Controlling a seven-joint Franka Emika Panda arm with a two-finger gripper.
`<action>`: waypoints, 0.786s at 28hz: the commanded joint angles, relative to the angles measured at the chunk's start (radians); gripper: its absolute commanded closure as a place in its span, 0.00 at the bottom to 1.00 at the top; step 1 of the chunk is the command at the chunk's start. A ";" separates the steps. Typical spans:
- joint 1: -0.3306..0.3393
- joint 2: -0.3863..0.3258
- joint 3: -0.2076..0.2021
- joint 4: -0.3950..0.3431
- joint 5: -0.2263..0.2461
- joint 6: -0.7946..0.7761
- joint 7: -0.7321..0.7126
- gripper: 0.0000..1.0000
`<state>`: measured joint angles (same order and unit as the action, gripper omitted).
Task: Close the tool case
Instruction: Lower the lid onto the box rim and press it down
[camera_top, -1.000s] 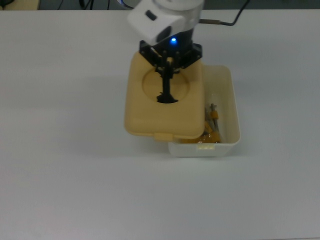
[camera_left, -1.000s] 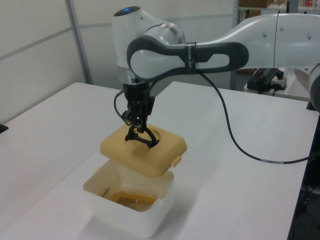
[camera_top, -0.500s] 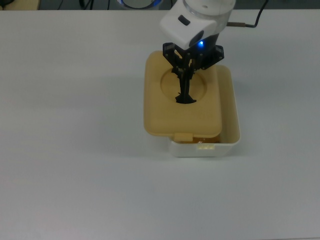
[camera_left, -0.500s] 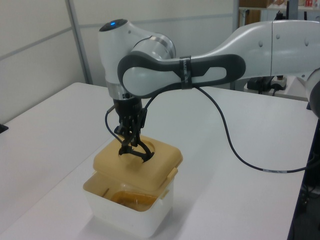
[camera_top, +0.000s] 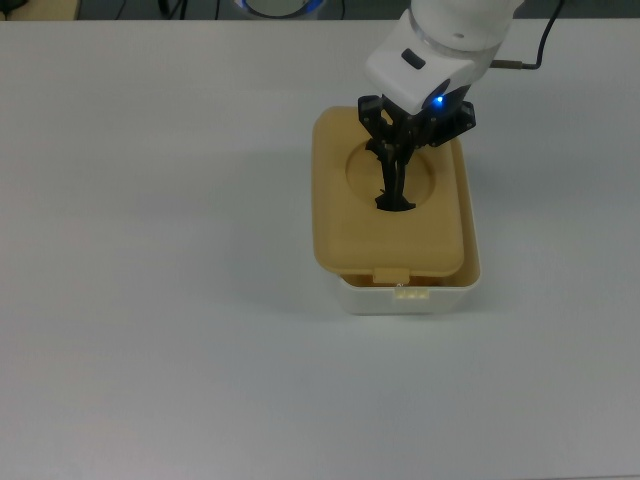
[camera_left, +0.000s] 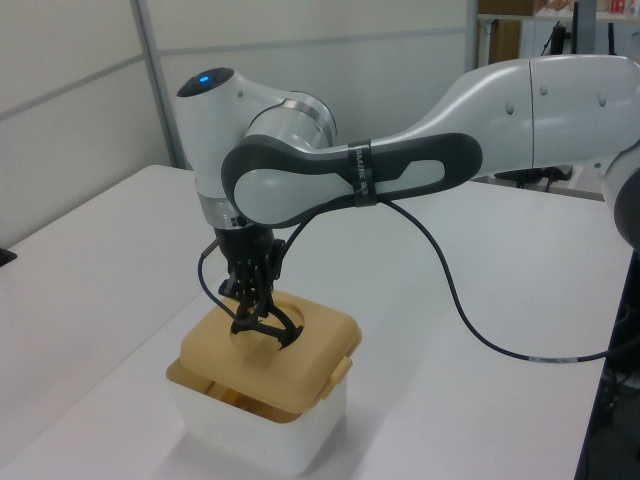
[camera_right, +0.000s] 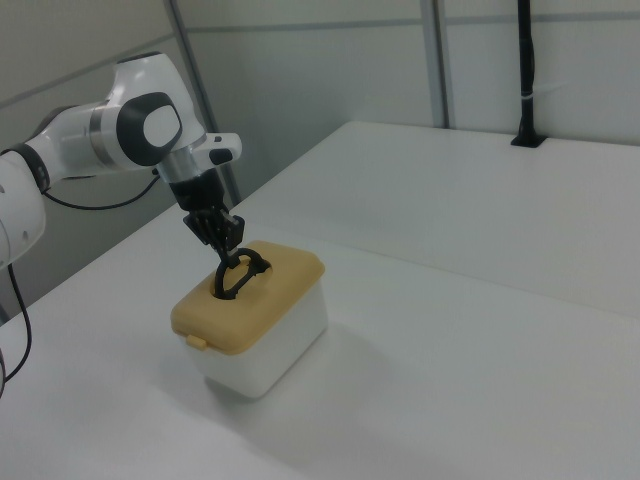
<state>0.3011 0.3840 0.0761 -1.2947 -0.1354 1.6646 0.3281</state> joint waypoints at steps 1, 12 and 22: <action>0.007 0.010 0.014 0.003 -0.033 -0.009 0.046 1.00; 0.007 0.033 0.021 0.005 -0.066 0.024 0.095 0.01; 0.007 0.029 0.022 0.005 -0.067 0.011 0.103 0.00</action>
<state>0.3047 0.4153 0.0932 -1.2936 -0.1822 1.6734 0.4065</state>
